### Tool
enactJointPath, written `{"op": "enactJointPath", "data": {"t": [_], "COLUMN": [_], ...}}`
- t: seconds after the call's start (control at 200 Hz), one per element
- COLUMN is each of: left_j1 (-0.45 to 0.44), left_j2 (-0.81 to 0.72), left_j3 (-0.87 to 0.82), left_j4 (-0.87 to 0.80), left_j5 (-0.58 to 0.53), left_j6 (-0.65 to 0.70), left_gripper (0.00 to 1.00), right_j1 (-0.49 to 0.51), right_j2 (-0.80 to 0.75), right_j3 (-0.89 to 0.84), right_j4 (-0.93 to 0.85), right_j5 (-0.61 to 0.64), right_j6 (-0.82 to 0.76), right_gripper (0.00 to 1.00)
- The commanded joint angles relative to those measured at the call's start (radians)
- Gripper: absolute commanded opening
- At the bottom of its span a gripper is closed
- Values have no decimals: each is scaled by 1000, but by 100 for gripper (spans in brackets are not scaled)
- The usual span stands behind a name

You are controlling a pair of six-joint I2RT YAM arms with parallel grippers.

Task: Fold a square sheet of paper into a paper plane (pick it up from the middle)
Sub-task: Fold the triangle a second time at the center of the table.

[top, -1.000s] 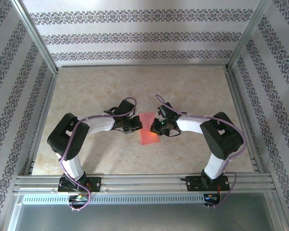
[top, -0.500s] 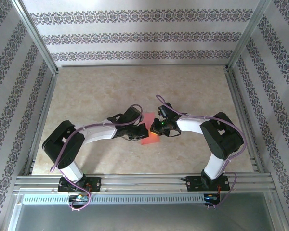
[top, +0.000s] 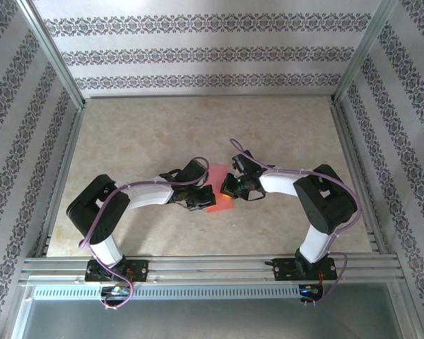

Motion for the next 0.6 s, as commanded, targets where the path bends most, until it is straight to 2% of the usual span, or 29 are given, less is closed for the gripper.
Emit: {"op": "enactJointPath", "data": {"t": [0.0, 0.595], "left_j1": [0, 7], "left_j2": [20, 34], "left_j3": [-17, -24], "left_j4": [-44, -63], "left_j5": [-24, -46], "left_j6": [-7, -10], "left_gripper": [8, 7], "right_j1": [-17, -22], "right_j2": [71, 74], "right_j3": [-36, -41], "right_j4": [-102, -103], "right_j5": [98, 99], "right_j6": [13, 10], "right_gripper": [7, 7]}}
